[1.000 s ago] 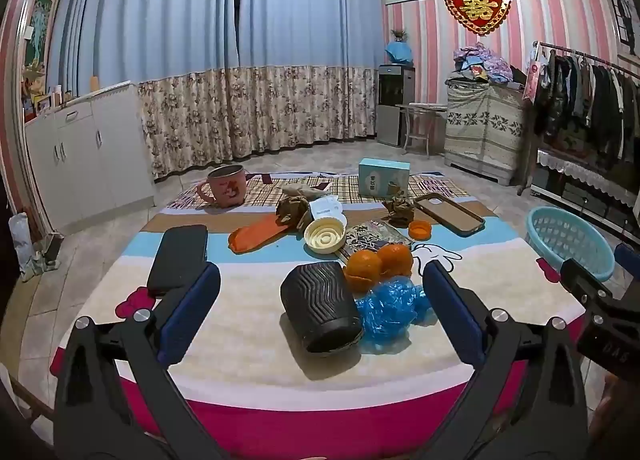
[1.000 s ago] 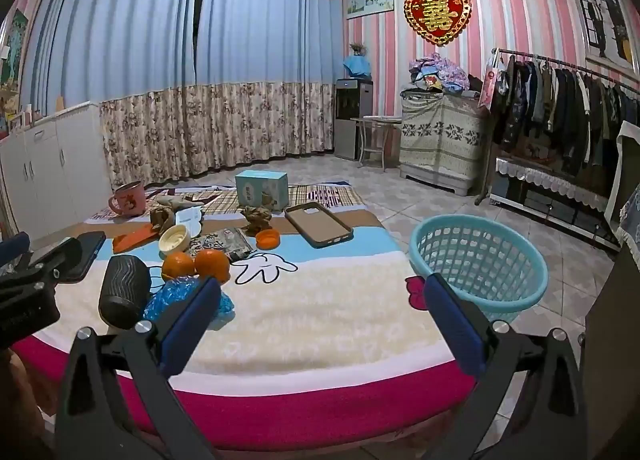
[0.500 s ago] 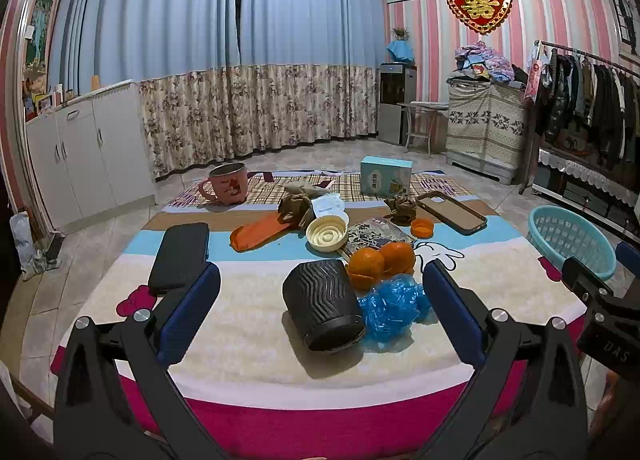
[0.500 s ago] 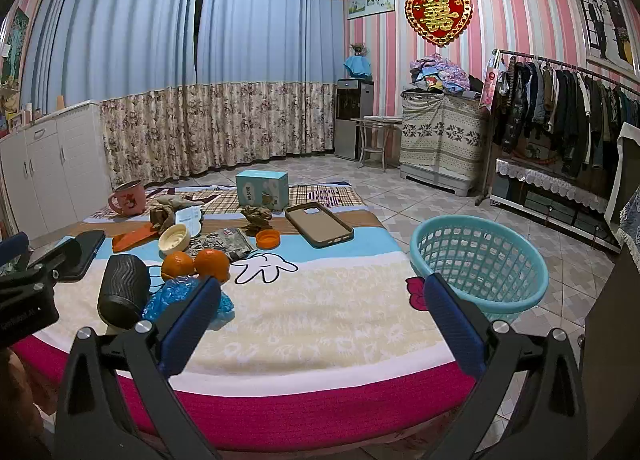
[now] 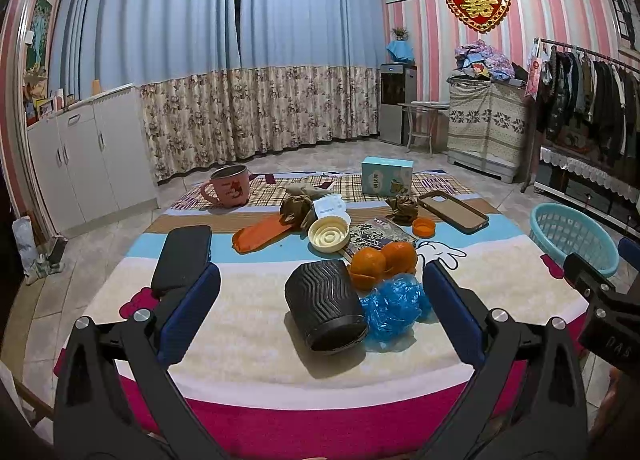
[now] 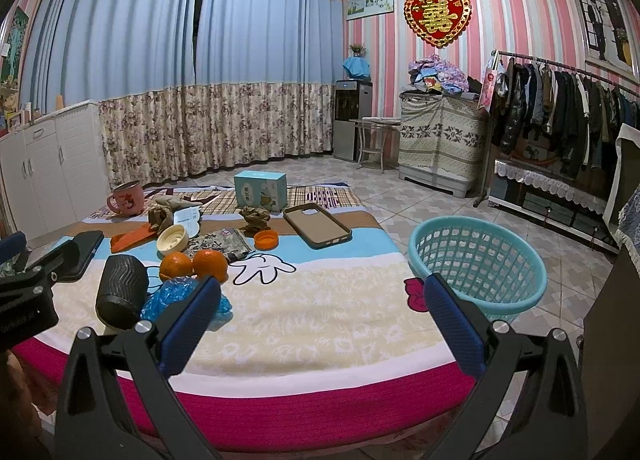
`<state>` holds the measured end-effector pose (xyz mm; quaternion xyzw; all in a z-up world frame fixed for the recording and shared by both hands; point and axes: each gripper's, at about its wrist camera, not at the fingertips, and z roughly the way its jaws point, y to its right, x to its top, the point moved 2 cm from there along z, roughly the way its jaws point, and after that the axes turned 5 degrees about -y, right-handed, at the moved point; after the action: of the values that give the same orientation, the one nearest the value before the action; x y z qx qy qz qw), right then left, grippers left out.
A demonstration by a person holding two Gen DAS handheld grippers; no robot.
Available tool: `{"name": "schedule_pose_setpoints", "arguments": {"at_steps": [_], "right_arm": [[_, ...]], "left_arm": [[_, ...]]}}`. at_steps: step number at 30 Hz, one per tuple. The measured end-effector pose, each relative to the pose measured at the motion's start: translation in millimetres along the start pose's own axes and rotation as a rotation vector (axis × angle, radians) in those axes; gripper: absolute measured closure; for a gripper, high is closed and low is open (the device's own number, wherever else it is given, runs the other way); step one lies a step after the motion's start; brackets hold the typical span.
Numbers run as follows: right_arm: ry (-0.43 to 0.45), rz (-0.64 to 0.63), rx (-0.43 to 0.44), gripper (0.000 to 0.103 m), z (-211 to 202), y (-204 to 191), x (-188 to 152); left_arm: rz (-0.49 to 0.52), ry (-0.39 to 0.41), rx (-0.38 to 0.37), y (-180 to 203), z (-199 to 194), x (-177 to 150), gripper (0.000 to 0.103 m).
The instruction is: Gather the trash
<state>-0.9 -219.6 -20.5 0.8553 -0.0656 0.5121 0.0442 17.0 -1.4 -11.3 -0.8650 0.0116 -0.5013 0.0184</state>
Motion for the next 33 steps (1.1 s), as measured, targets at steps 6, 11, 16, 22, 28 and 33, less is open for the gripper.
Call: {"name": "schedule_pose_setpoints", "arguments": {"at_steps": [6,11,16,22,28,33], "right_arm": [[0.0,-0.001,0.0,0.004,-0.2,-0.2,0.2],[-0.004,0.001,-0.001,0.004,-0.7,1.4,0.2],[-0.004,0.0,0.0,0.004,-0.7,2.0,0.2],[-0.004,0.001,0.0,0.004,-0.8,1.6,0.3],[-0.002,0.0,-0.001,0.004,-1.0,1.4,0.3],[-0.003,0.0,0.0,0.004,-0.7,1.2,0.3]], "left_arm": [[0.001,0.0,0.001,-0.1,0.2,-0.1,0.005],[0.001,0.001,0.002,-0.8,0.1,-0.1,0.005],[-0.001,0.0,0.001,-1.2,0.0,0.0,0.005],[0.0,-0.001,0.002,-1.4,0.4,-0.1,0.005],[-0.001,-0.001,0.003,-1.5,-0.6,-0.3,0.005],[0.0,-0.001,0.002,-1.2,-0.4,-0.5,0.005]]}}
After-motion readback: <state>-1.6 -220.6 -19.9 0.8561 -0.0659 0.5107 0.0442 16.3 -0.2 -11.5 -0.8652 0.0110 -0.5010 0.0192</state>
